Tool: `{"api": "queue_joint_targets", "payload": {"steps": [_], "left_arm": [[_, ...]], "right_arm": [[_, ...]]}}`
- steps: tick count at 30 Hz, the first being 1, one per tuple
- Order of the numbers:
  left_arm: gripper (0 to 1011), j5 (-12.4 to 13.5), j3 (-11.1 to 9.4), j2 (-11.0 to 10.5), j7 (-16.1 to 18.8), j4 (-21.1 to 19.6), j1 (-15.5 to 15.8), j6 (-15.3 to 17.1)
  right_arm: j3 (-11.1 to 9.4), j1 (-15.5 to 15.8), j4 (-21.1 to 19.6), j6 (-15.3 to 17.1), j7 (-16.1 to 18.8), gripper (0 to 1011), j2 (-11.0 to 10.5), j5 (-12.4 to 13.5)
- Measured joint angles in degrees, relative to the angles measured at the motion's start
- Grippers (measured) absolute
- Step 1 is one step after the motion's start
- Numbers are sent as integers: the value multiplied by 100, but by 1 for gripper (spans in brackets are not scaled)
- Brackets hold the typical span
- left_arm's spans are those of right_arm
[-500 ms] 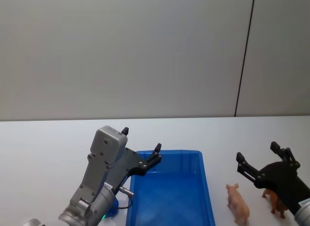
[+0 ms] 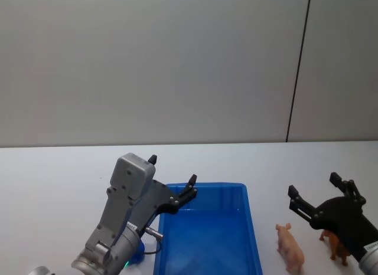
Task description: Pick up the two dolls from the table and place them into the box.
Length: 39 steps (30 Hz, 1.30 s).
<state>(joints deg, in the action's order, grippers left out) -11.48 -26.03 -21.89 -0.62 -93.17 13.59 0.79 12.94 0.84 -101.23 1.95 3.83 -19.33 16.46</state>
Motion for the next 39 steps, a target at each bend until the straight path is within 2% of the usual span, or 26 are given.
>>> {"api": "queue_joint_targets", "payload": {"steps": [11,23,30,39], "left_arm": [[1003,0,0,0,0,0,0,0],[1003,0,0,0,0,0,0,0],[1003,0,0,0,0,0,0,0],[1003,0,0,0,0,0,0,0]], "right_arm": [[-81,43,20,6,5,1001,-91,69],[-377,304,63,146,170,1001,-511,362],[-541,488,136,344,364,1001,-768,534],[-624,542,368,582,672,1001,-910,722]]}}
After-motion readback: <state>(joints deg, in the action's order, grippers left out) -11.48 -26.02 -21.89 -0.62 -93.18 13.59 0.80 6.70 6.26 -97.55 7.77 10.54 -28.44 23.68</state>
